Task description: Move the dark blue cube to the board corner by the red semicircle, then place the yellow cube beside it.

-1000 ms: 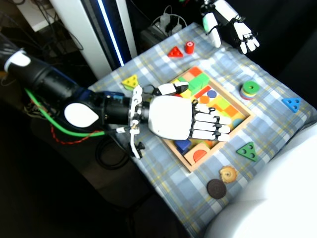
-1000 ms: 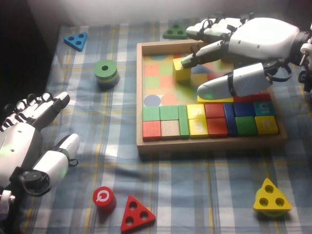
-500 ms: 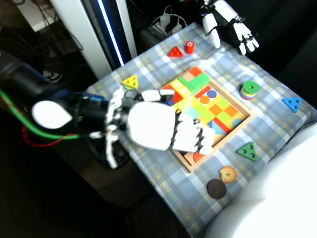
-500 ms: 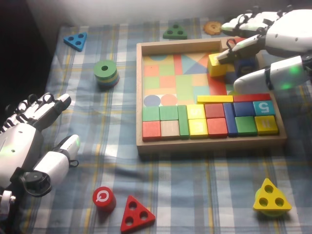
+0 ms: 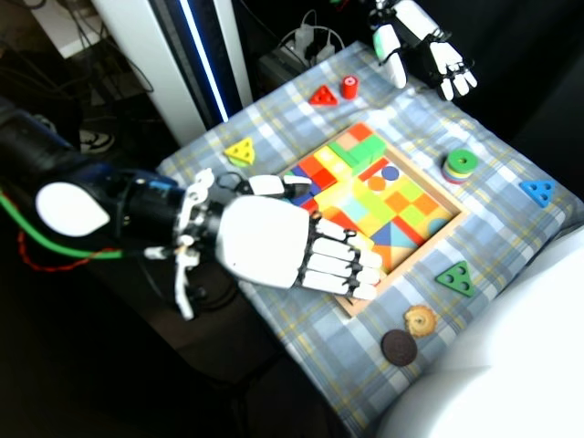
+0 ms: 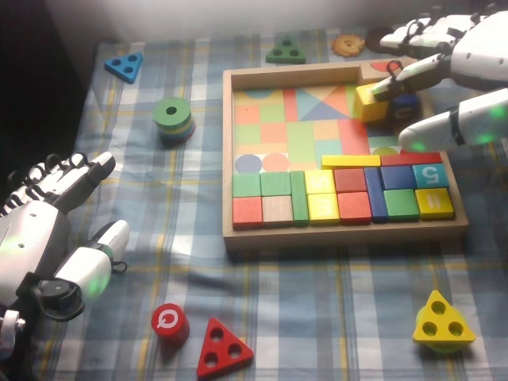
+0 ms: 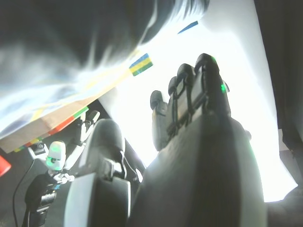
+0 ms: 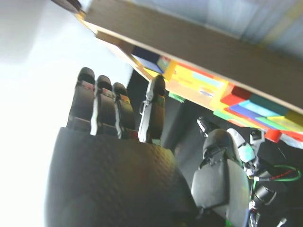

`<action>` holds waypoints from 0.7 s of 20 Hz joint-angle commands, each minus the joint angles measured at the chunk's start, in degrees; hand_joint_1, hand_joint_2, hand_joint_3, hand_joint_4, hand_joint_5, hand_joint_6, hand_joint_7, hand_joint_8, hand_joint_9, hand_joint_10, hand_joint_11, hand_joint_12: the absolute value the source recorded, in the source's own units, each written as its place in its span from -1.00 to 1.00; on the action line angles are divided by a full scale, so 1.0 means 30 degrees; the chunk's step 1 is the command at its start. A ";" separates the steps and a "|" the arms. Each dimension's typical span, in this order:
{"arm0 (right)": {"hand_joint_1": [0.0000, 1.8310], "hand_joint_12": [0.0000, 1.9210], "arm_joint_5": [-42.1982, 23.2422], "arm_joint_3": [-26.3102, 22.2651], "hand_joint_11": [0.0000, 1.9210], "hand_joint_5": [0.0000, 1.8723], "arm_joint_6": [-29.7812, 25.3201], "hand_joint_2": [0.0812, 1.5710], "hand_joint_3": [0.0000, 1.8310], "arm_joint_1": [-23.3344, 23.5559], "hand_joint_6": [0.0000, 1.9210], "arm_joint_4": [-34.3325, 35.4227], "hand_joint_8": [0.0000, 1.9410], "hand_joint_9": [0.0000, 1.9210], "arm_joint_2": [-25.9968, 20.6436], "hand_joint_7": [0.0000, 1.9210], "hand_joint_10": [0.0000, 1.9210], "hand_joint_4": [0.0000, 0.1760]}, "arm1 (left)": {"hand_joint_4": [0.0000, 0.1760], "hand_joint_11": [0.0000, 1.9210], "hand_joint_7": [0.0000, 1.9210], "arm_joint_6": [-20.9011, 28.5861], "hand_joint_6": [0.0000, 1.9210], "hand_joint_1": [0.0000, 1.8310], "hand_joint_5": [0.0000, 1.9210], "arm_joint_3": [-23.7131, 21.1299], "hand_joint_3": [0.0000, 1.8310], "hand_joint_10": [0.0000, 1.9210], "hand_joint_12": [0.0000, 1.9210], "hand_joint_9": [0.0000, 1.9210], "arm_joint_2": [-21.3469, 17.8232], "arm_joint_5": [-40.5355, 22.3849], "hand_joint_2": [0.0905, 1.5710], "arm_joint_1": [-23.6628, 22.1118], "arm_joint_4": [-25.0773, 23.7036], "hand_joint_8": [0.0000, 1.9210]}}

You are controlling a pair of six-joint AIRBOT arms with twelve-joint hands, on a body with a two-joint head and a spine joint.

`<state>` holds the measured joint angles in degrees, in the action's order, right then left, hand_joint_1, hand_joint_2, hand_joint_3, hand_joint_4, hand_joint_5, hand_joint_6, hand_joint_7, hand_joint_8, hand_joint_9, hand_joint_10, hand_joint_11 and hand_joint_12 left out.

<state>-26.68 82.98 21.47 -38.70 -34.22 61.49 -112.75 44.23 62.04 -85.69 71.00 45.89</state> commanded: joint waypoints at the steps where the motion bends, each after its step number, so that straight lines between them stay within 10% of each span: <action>1: -1.00 -1.00 -0.1005 -0.0013 -1.00 -0.46 0.0296 0.20 -1.00 0.0178 -0.99 0.0688 -1.00 -1.00 -0.0059 -1.00 -1.00 0.78 | -0.22 -1.00 -0.83 0.0066 -1.00 -0.39 -0.68 0.0023 -1.00 -1.00 -1.00 -0.87 0.0053 -0.2105 0.77 -0.0094 -0.0957 -1.00; 9: -1.00 -1.00 -0.1916 -0.0412 -1.00 -0.48 0.1583 0.18 -1.00 0.0189 -1.00 0.2466 -1.00 -1.00 -0.0208 -1.00 -1.00 0.99 | -0.30 -1.00 -0.82 0.0066 -1.00 -0.40 -0.67 0.0021 -1.00 -1.00 -1.00 -0.86 0.0059 -0.2071 0.77 -0.0092 -0.0955 -1.00; 14: -1.00 -1.00 -0.2334 -0.0886 -1.00 -0.47 0.1973 0.20 -1.00 0.0434 -0.99 0.2892 -1.00 -1.00 -0.0756 -1.00 -1.00 0.66 | -0.43 -1.00 -0.80 0.0066 -0.99 -0.32 -0.65 0.0015 -1.00 -0.99 -1.00 -0.84 0.0074 -0.2027 0.75 -0.0088 -0.0925 -1.00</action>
<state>-27.75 80.34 27.27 -38.33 -27.53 59.33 -112.73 44.21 62.04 -85.67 71.00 45.93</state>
